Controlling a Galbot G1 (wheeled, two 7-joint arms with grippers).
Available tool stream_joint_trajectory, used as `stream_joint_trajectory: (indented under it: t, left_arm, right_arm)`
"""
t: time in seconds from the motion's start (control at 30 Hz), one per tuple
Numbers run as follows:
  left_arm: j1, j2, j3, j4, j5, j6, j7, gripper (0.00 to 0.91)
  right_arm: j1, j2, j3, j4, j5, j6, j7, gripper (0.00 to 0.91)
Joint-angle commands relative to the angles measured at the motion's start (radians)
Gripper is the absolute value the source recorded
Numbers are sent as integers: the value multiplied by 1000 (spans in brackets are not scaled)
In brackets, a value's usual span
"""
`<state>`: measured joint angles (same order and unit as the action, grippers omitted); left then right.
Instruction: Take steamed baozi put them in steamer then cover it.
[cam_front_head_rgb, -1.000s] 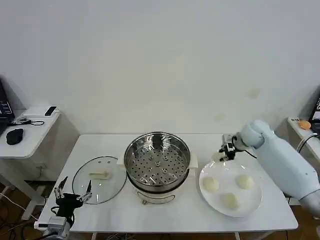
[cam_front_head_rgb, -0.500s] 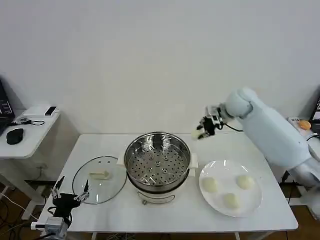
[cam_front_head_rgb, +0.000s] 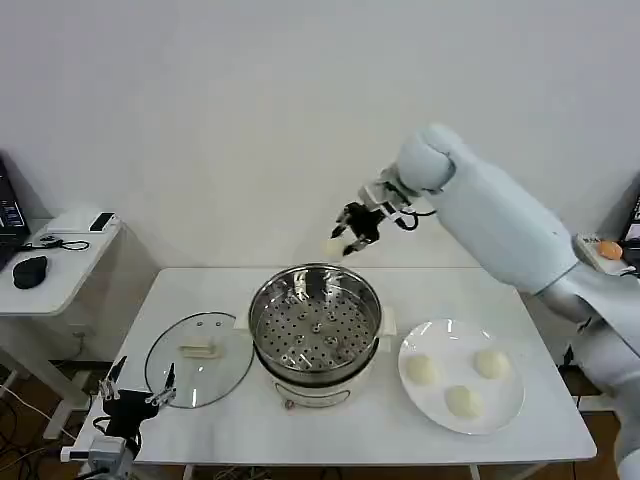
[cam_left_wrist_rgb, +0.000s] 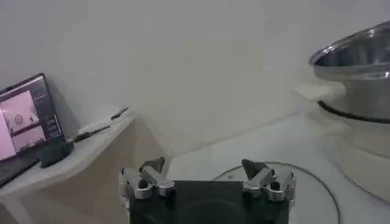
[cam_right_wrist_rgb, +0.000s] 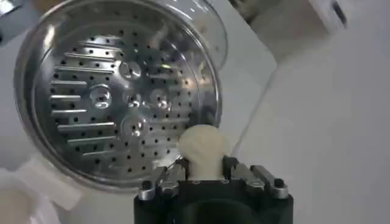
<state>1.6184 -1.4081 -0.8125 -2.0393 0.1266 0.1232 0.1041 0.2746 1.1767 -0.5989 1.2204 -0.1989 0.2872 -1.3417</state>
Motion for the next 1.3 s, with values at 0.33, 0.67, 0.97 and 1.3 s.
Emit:
stream_joint_trajectory:
  t: [0.33, 0.67, 0.97, 1.3]
  left_arm:
    - [11, -17, -8, 5, 23, 2, 5, 907]
    - [30, -36, -27, 13, 24, 11, 7, 907]
    - [31, -45, -26, 21, 24, 11, 7, 907]
    - [26, -42, -20, 35, 26, 7, 6, 907]
  right_arm:
    - [-24, 69, -107, 71, -263, 300, 50, 393]
    - [-82, 138, -86, -33, -443, 330, 94, 393]
    - [-104, 136, -91, -60, -427, 318, 82, 393]
    - [-125, 143, -104, -94, -402, 305, 92, 484]
